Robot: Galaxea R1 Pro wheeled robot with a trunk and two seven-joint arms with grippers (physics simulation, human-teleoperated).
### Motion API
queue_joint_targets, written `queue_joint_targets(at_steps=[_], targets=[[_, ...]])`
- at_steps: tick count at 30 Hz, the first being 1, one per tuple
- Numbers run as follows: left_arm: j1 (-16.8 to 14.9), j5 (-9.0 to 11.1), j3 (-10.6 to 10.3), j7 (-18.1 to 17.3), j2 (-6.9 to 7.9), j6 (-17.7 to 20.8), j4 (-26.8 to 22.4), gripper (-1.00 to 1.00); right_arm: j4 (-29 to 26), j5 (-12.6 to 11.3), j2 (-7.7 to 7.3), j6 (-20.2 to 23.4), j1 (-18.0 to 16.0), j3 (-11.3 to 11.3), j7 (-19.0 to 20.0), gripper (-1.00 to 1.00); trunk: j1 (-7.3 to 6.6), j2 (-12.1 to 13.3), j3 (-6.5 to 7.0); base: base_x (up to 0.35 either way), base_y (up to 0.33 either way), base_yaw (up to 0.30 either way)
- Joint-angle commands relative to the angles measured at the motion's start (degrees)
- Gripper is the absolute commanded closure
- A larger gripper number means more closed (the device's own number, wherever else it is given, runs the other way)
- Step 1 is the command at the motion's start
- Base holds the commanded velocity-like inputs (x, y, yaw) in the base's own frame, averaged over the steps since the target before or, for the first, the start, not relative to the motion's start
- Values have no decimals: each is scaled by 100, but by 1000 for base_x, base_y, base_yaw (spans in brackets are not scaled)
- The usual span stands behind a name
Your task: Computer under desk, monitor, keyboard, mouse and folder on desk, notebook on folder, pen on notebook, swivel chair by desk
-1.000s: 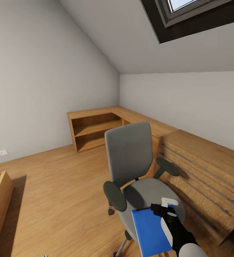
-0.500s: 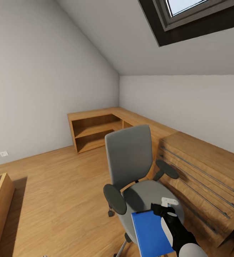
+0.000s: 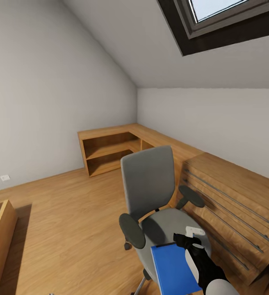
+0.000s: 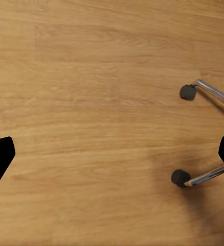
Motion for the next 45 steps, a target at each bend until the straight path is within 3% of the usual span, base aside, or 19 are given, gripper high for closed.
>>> queue_joint_targets(at_steps=[1,16,33,45], targets=[[-4,60,-15,-24,5,-19,6,-100,-14,59,8,37,-3,-31,6,-100,0,-3,-6,0,0,0],[-4,50,-11,-33,10,-19,6,-100,-54,34,61,-7,-3,-37,-6,-100,0,-3,-6,0,0,-10],[-4,51,-10,-39,8,-21,6,-100,-58,28,179,-32,-3,-37,-9,-100,0,-3,-6,0,0,-192],[-4,51,-10,-36,8,-19,6,-100,-58,35,160,-42,-3,-48,5,-100,0,-3,-6,-71,0,-13]])
